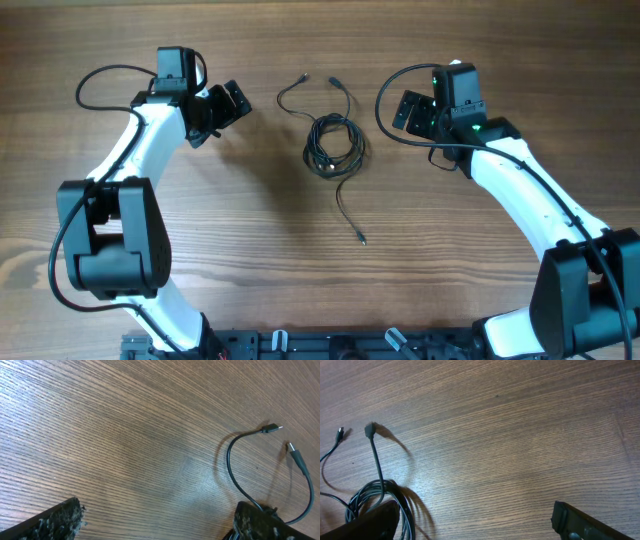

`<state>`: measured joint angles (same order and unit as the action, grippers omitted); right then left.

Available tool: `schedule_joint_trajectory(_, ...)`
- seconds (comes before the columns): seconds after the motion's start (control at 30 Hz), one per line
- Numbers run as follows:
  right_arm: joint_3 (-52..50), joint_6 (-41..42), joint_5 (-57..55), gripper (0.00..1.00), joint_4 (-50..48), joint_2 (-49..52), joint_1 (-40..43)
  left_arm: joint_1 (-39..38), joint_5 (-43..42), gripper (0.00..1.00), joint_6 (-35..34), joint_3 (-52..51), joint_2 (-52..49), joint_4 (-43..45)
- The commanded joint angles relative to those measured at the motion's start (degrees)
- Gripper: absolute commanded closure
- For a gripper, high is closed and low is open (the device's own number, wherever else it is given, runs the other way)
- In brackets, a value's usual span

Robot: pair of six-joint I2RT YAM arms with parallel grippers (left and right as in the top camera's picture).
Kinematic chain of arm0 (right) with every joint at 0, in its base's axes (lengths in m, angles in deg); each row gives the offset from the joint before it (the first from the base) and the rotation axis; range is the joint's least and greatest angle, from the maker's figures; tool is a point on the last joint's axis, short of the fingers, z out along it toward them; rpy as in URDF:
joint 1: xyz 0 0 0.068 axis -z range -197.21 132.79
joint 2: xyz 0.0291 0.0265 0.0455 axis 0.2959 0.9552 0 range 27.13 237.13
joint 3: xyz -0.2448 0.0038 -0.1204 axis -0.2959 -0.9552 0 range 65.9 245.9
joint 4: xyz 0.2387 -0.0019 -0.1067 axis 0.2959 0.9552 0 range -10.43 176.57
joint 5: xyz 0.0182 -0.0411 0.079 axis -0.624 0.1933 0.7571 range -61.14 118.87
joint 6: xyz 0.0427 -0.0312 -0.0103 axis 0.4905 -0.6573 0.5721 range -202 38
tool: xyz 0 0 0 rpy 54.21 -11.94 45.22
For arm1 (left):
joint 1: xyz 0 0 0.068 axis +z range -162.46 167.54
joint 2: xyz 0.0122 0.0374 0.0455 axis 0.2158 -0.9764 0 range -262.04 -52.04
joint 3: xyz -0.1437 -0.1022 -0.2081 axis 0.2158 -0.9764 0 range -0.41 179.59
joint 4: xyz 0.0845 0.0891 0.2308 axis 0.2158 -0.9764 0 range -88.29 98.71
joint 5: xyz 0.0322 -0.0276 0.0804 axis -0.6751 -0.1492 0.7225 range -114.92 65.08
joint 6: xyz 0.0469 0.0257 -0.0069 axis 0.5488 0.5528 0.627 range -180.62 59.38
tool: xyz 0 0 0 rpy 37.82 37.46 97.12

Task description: Untangle cables

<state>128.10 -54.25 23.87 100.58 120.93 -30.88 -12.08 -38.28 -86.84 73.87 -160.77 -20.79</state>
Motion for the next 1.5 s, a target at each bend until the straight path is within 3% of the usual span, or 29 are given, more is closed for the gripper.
schedule_joint_trajectory(0.0, 0.2, -0.7, -1.0, 0.0, 0.0, -0.2, 0.1, -0.2, 0.4, 0.0, -0.3, 0.7, 1.0, 0.2)
schedule_joint_trajectory(0.3, 0.2, 8.0, -1.0, 0.0, -5.1, -0.2, 0.1, -0.3, -8.0, 0.03, -0.3, 0.7, 0.9, -2.8)
schedule_joint_trajectory(0.33, 0.2, 8.5, -1.0, 0.0, -5.1, -0.2, 0.1, -0.6, -9.2, 0.13, -0.3, 0.7, 0.9, -2.6)
schedule_joint_trajectory(0.43, 0.2, 8.5, -0.5, 0.0, -5.1, -0.2, 0.1, -2.2, -9.8, 0.63, -0.3, 0.7, 0.9, -2.4)
schedule_joint_trajectory(0.53, 0.2, 8.5, 6.7, 0.0, -5.1, -0.2, 0.1, -4.4, -9.8, 0.95, -0.3, 0.7, 0.9, -2.7)
schedule_joint_trajectory(0.67, 0.2, 8.4, 9.6, 0.0, -3.9, -0.2, 0.1, -8.7, -9.8, 0.95, -0.3, 0.7, 0.9, -3.1)
schedule_joint_trajectory(0.7, 0.2, 8.4, 10.0, 0.05, -3.3, -0.2, 0.1, -9.8, -9.7, 0.84, -0.3, 0.7, 0.9, -2.9)
schedule_joint_trajectory(0.77, 0.2, 8.4, 13.1, 0.47, -2.0, -0.2, 0.1, -11.7, -9.8, 0.86, -0.3, 0.7, 0.9, -2.9)
schedule_joint_trajectory(0.8, 0.2, 8.4, 14.4, 0.6, -1.3, -0.2, 0.1, -12.5, -9.7, 0.94, -0.3, 0.7, 0.9, -2.9)
schedule_joint_trajectory(0.87, 0.1, 8.3, 15.4, 0.81, 0.1, -0.2, 0.1, -13.3, -9.6, 0.96, -0.4, 0.7, 0.9, -2.8)
schedule_joint_trajectory(0.9, 0.0, 8.2, 15.4, 0.86, 0.3, -0.1, 0.1, -13.6, -9.5, 0.96, -0.4, 0.7, 0.9, -2.8)
schedule_joint_trajectory(0.97, 0.0, 6.4, 15.4, 0.85, 0.7, 0.1, 0.1, -14.4, -8.4, 0.96, -0.4, 0.7, 0.6, -2.8)
schedule_joint_trajectory(1.03, 0.0, 4.9, 15.4, 0.77, 0.9, 0.4, 0.1, -15.3, -6.4, 0.94, -1.3, 0.7, -0.2, -2.9)
schedule_joint_trajectory(1.13, 0.0, 4.3, 15.5, 0.61, 2.5, 0.6, 0.1, -16.9, -5.0, 0.63, -4.2, 0.7, -1.9, -2.7)
schedule_joint_trajectory(1.23, -0.1, 4.3, 15.6, 0.55, 3.8, 0.6, 0.1, -18.3, -5.0, 0.56, -4.5, 0.7, -3.4, -1.4)
schedule_joint_trajectory(1.33, -0.1, 4.1, 15.6, 0.52, 3.7, 0.6, 0.1, -19.6, -5.0, 0.54, -4.7, 0.7, -4.7, 0.1)
schedule_joint_trajectory(1.47, -0.1, 4.1, 15.6, 0.52, 3.5, 0.6, 0.0, -20.9, -3.0, 0.65, -8.0, 0.7, -6.6, -0.3)
